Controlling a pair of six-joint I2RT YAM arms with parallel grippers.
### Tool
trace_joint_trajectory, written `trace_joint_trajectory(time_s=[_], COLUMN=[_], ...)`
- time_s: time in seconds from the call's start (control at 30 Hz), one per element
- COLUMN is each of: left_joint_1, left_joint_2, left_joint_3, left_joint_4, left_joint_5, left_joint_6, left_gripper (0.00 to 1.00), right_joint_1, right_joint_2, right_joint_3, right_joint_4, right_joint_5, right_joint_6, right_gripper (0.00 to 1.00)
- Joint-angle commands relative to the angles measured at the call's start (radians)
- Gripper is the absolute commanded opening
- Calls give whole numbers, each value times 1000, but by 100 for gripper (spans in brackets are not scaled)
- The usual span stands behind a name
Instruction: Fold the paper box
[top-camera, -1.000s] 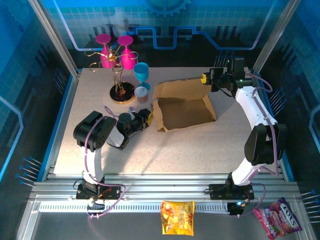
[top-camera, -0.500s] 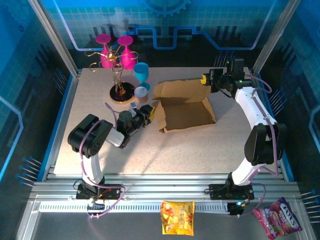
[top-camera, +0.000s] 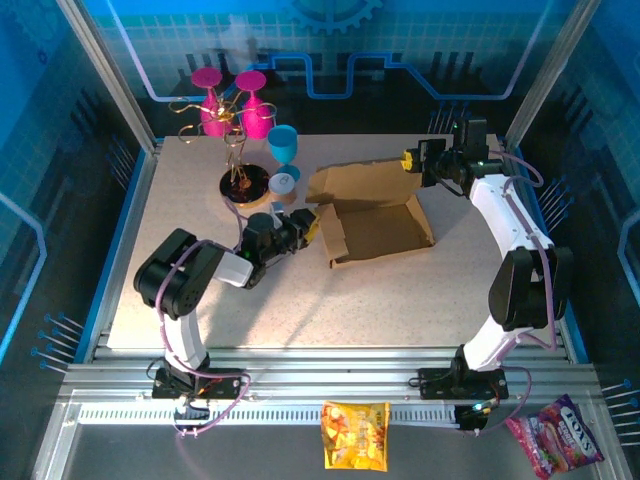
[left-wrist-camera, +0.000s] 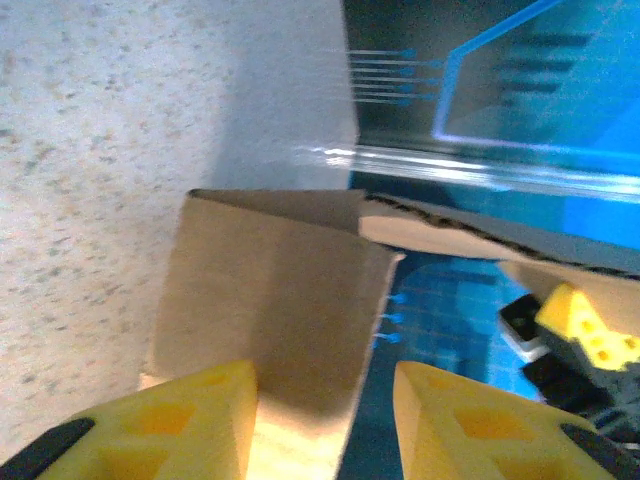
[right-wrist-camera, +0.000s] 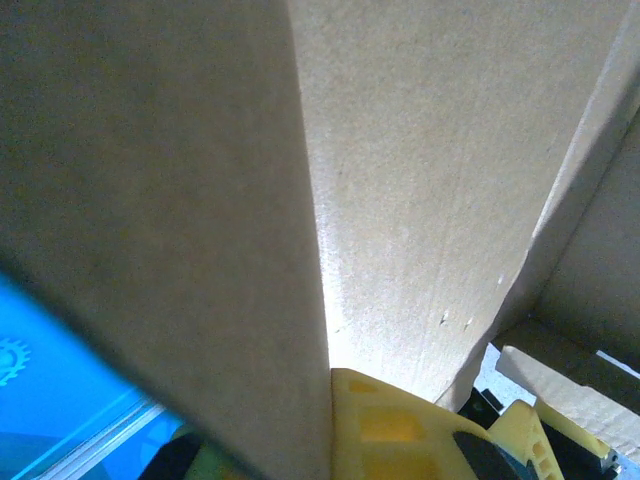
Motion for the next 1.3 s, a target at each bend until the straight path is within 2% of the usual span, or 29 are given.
trace_joint_trajectory(time_s=[0.0,0.07,0.13,0.37,0.53,0.73,0.9,1.03,1.27], left_joint_1=[-13,-19,-31,-86,-133,-187,-228,-250,-273], left_joint_2=[-99,-132,-141,-95,-71,-28,-11,-2,35], left_joint_3=[59,105,144,283,409,522,555,551,586], left_joint_4=[-306,-497,-612,-873,-1158,-1374,-1448,-1442,-1445], left_joint_5=[59,73,79,64,-32,-133,-220,-282,-320], left_joint_6=[157,246,310,468,595,683,689,679,691], left_gripper=[43,43,43,43,43,42,43,43,38], right_joint_1=[0,4,9,26,28,32,41,46,78], right_joint_2=[-33,-33,-35,-35,-39,-45,-47,-44,-36], right_joint_3=[16,19,9,-6,3,4,1,2,23], right_joint_4=[-22,-28,-24,-7,-25,-37,-42,-57,-114], right_joint_5=[-12,-9,-6,1,10,21,34,49,103], right_joint_6=[-21,-29,-27,-17,-31,-41,-46,-51,-55], right_gripper=[0,0,0,0,0,0,0,0,0])
